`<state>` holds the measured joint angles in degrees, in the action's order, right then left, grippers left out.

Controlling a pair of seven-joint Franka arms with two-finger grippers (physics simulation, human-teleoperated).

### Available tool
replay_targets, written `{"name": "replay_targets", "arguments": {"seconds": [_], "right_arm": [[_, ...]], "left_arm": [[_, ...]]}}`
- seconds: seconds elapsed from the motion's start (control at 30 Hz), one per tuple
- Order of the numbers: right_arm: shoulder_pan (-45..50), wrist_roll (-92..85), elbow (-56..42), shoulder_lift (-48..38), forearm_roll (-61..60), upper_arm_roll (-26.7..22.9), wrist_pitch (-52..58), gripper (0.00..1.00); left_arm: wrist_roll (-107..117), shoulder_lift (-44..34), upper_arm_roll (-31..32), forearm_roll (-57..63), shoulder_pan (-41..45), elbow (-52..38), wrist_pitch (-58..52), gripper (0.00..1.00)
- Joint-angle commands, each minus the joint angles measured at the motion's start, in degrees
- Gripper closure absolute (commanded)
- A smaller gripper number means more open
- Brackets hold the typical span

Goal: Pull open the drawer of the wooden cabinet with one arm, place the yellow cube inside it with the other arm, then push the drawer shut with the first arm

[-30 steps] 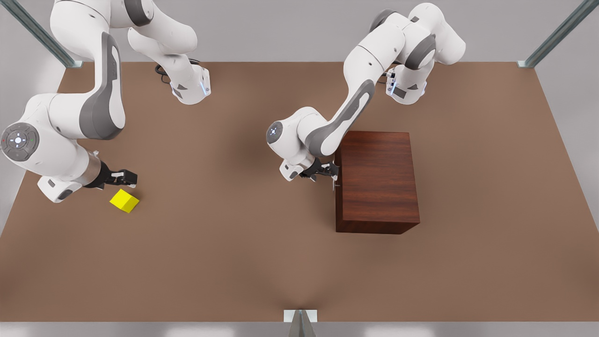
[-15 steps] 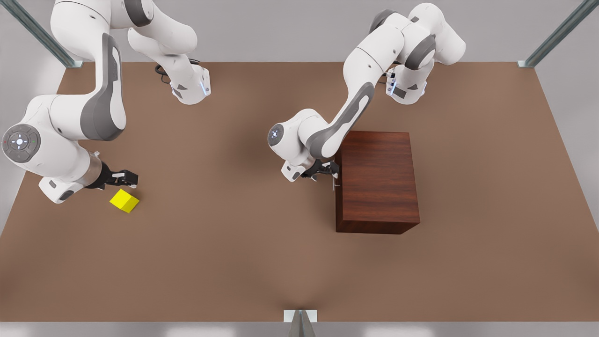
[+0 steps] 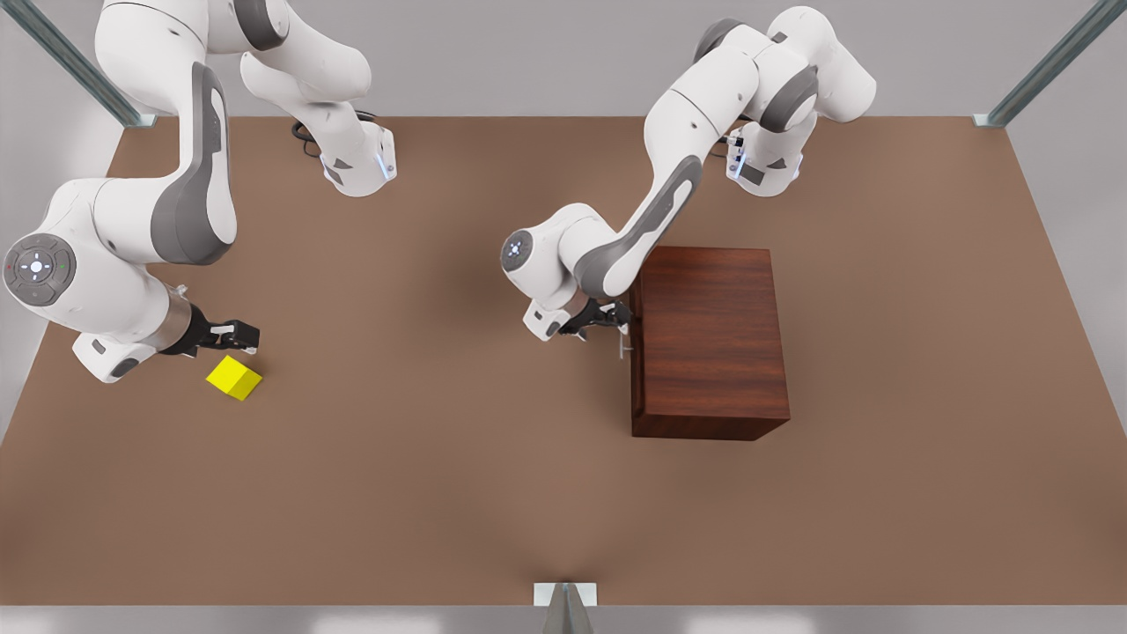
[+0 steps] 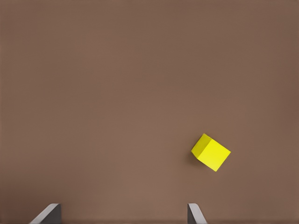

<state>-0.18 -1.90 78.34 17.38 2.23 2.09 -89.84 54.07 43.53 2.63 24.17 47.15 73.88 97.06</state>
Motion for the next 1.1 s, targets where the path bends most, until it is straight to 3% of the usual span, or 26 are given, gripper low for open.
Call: {"name": "replay_targets", "arguments": {"seconds": [0.0,1.07], "right_arm": [[0.01,-0.03,-0.03,-0.07,-0.04,-0.07,0.01,0.0],[0.01,0.06,-0.03,0.02,-0.04,-0.07,0.1,0.0]], "left_arm": [[2.7,-0.02,0.01,0.0,0.13,-0.14,0.14,0.0],[3.76,0.77,0.36,-1.67,2.15,-2.08,3.13,0.0]]}}
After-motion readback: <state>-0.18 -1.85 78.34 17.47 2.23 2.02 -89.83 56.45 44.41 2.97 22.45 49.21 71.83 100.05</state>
